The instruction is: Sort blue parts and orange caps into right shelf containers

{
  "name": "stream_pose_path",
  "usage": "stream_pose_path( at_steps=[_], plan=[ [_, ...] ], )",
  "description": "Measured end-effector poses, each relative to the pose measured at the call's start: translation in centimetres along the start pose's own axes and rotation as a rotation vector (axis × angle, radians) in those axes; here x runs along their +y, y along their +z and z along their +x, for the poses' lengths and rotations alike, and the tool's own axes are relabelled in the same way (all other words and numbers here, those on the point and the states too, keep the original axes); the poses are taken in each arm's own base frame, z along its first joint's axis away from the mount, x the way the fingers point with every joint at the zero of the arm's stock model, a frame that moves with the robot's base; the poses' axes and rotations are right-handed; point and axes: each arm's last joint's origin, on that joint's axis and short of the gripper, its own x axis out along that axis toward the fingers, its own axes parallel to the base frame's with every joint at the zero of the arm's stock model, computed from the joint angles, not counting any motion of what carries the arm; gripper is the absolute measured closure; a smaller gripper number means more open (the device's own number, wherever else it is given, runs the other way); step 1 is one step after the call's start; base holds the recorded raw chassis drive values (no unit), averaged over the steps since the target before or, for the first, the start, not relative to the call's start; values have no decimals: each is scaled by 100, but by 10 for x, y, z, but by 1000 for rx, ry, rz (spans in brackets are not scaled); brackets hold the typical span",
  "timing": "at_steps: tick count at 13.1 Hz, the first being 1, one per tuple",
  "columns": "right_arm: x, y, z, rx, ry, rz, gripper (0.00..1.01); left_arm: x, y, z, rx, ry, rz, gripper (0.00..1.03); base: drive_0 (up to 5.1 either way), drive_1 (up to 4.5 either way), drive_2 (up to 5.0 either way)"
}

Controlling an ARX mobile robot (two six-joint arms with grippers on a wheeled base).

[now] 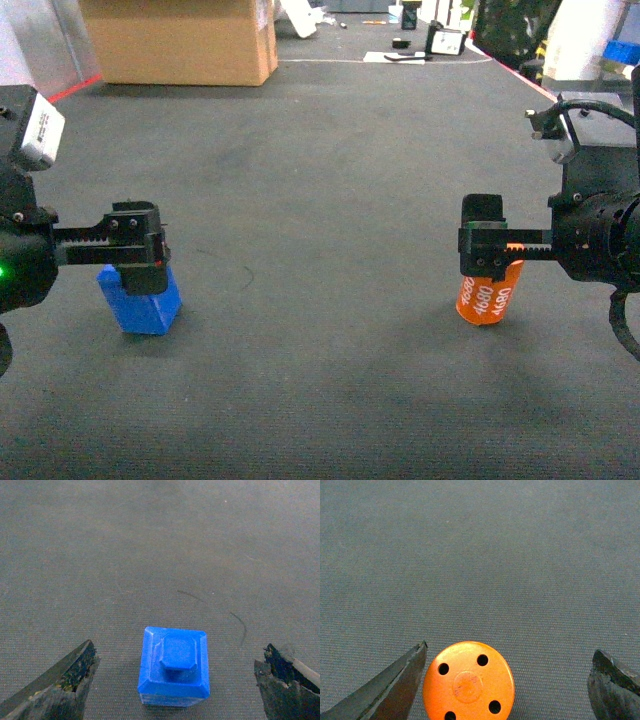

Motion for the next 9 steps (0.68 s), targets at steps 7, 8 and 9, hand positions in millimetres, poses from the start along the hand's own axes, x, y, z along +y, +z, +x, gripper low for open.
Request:
stream_pose_path(
  at_steps=[7,8,9],
  plan=[
    [3,-13,35,57,10,1,3,-3,-16,46,85,10,17,5,0,0,0],
    [4,-13,38,56,10,0,3,-3,-22,51,104,13,18,5,0,0,0],
    [4,-14,40,62,9,-1,3,-4,-24,54,115,14,19,5,0,0,0]
  ],
)
